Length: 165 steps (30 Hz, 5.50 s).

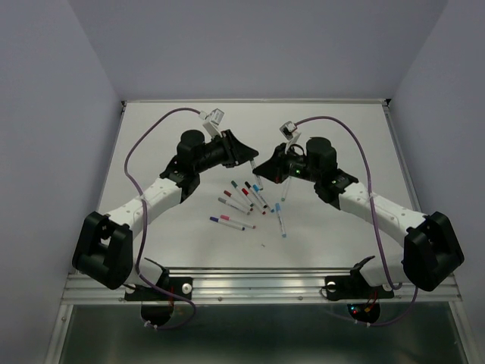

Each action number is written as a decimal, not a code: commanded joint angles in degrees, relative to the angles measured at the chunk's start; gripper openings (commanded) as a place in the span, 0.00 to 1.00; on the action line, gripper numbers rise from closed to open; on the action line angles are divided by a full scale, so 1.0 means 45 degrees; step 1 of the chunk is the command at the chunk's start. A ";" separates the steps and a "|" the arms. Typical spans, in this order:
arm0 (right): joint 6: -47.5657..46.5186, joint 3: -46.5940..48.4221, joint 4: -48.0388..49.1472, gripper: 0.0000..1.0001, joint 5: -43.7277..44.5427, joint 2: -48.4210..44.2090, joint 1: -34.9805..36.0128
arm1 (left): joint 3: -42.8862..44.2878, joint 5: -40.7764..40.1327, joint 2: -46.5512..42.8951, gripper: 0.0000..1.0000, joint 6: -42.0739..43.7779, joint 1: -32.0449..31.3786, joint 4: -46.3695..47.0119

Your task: Open the pen caps

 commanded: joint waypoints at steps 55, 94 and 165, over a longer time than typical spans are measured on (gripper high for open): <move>0.1476 -0.2411 -0.2405 0.01 -0.0761 -0.0186 0.2386 | 0.0757 -0.6348 -0.0339 0.00 -0.1954 0.2430 0.1614; 0.1612 -0.1510 -0.5063 0.62 0.6765 -0.0751 0.1878 | 0.2280 -0.7286 0.4485 0.57 0.0509 0.3250 -0.6747; -1.8459 0.6184 -0.9920 0.01 0.4386 0.6440 1.0005 | 0.0285 -0.9262 -0.4031 0.99 0.1114 0.4344 -0.8466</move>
